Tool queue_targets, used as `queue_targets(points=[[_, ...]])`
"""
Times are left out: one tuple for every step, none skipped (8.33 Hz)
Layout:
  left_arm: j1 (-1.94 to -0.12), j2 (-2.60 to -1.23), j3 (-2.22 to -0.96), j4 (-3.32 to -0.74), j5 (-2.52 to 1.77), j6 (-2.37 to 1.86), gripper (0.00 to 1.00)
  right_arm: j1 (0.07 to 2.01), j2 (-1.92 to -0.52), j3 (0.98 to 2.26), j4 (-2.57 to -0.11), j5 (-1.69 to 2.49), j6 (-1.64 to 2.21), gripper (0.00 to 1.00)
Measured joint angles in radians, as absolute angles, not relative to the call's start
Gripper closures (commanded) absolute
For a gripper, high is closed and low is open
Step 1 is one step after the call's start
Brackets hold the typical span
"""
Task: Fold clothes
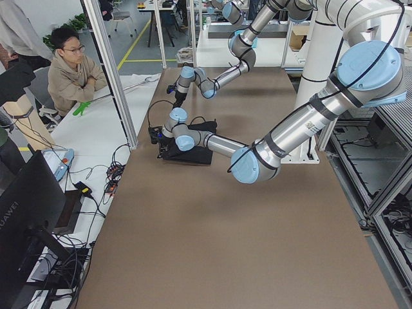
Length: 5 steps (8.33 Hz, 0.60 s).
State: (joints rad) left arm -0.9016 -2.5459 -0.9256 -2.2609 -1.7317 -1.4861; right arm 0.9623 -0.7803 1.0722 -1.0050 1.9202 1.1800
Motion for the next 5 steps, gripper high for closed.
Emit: queue_targets(points=[[-0.939, -2.528, -0.936, -2.211, -1.729, -1.294, 0.0, 0.995, -0.813, 1.072, -1.006, 1.905, 1.037, 0.06], [-0.989, -2.495, -0.959, -2.166, -1.725, -1.104, 0.0, 1.032, -0.848, 1.072, -1.008, 1.886, 0.914, 0.06], [-1.055, -2.447, -0.982, -2.14, -1.723, -0.895, 0.0, 1.071, -0.888, 1.073, -1.008, 1.863, 0.791, 0.06], [-1.126, -2.384, -0.997, -2.134, -1.723, -0.693, 0.0, 1.105, -0.936, 1.073, -1.005, 1.818, 0.664, 0.06], [-1.183, -2.317, -1.012, -2.148, -1.724, -0.538, 0.0, 1.134, -0.984, 1.074, -1.0, 1.76, 0.563, 0.06]])
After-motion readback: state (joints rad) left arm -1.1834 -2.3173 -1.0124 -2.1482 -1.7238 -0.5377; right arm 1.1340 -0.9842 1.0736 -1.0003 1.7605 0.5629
